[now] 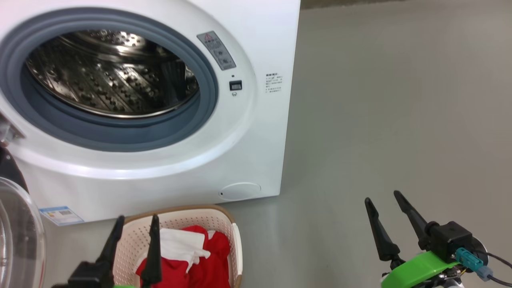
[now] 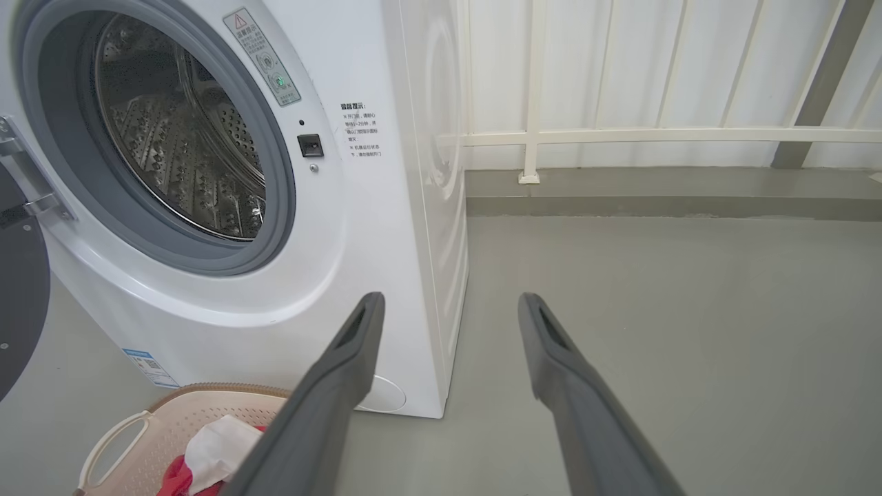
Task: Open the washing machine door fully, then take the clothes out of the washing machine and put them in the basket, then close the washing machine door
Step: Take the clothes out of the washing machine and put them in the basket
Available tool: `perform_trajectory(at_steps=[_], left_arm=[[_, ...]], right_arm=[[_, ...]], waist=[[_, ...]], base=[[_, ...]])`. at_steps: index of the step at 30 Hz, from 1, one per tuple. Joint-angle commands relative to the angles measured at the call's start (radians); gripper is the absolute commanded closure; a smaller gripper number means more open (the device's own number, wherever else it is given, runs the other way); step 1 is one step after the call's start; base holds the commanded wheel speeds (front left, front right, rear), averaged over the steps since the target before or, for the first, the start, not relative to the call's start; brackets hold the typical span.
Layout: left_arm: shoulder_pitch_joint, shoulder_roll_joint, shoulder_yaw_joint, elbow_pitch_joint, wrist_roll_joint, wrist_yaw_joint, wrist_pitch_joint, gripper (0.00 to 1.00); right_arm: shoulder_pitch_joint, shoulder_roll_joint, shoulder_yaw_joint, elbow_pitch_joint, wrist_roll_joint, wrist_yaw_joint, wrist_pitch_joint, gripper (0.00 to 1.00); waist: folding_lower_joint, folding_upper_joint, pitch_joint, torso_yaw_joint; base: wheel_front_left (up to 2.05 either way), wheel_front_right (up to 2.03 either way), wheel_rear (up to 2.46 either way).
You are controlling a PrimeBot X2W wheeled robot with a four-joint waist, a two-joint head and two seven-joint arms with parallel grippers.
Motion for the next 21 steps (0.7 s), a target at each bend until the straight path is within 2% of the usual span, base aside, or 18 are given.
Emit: perform_trajectory(at_steps=[1,8,21], left_arm=[[0.013,0.014,0.027,-0.05,0.005,0.01,0.011,0.0],[0.106,0.01,-0.002,-0.121,0.006,0.035,0.04,0.0],[0.172,0.013,-0.018,-0.169,0.024,0.067,0.061,0.0]], right_arm=[[0.001,-0.005,0.02,-0.031,-0.015,0.003,0.008,0.0],[0.038,-0.005,0.006,-0.057,-0.036,0.003,0.032,0.0],[0.072,-0.005,-0.003,-0.102,-0.039,0.003,0.057,0.0]], waist=[[0.0,-0.0001,-0.033,0.006],[0.0,-0.0001,-0.073,0.013],[0.0,-0.0001,-0.102,0.01]], base=[[0.0,0.0,0.0],[0.0,0.0,0.0],[0.0,0.0,0.0]])
